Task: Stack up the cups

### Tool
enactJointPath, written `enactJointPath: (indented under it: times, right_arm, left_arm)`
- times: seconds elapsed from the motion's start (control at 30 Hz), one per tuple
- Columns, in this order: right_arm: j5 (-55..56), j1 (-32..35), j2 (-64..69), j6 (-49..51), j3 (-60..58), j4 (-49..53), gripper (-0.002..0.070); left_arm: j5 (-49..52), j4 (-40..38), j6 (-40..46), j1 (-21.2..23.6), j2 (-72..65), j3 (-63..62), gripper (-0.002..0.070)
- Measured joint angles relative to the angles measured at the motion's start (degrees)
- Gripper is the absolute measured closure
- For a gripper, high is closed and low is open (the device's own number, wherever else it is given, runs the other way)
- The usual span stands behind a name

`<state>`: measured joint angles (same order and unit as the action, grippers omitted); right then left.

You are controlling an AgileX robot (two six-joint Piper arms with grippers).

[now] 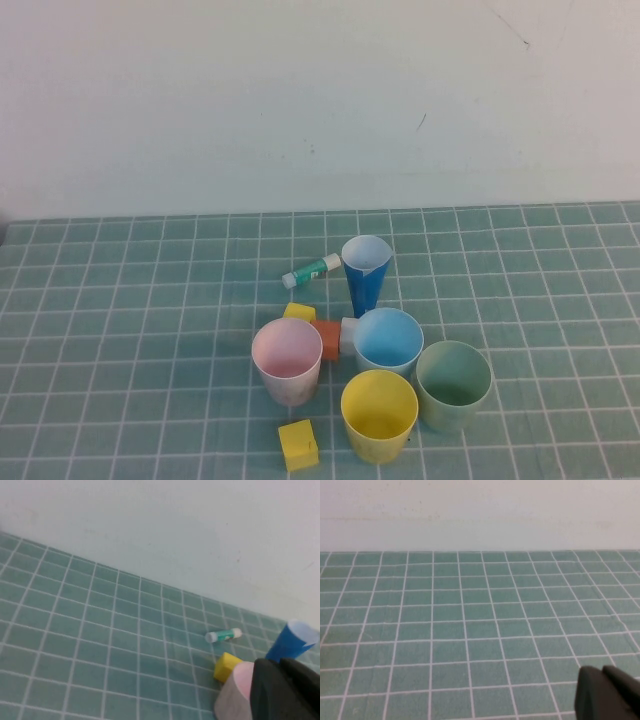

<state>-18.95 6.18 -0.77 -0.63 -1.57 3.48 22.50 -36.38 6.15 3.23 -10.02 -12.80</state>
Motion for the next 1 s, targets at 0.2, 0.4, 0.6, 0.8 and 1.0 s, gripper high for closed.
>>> enactJointPath:
  times: [0.2,0.4,0.6,0.8,1.0]
  right_arm:
    - [0.0,0.0,0.0,0.0,0.0,0.0,0.0679]
    - [0.0,0.0,0.0,0.0,0.0,0.0,0.0679]
    - [0.11,0.0,0.0,2.65,0.0,-16.2,0.0679]
    - [-0.01,0.0,0.0,4.09,0.0,-39.47,0.0679]
    - [0.37,0.0,0.0,2.56,0.0,-44.26,0.0679]
  left_arm:
    - [3.43,11.51,5.15,-4.46,-11.61,-11.03,0.0678]
    - [11.12,19.18,8.49,-11.04,-25.83,-23.56,0.0678]
    - [20.59,24.24,8.69,-18.14,-42.5,-36.04,0.0678]
    - [24.95,31.5,5.8,-26.43,-60.06,-46.23,0.0678]
    - [27.98,36.38,0.35,-29.86,-75.36,-56.13,0.0663]
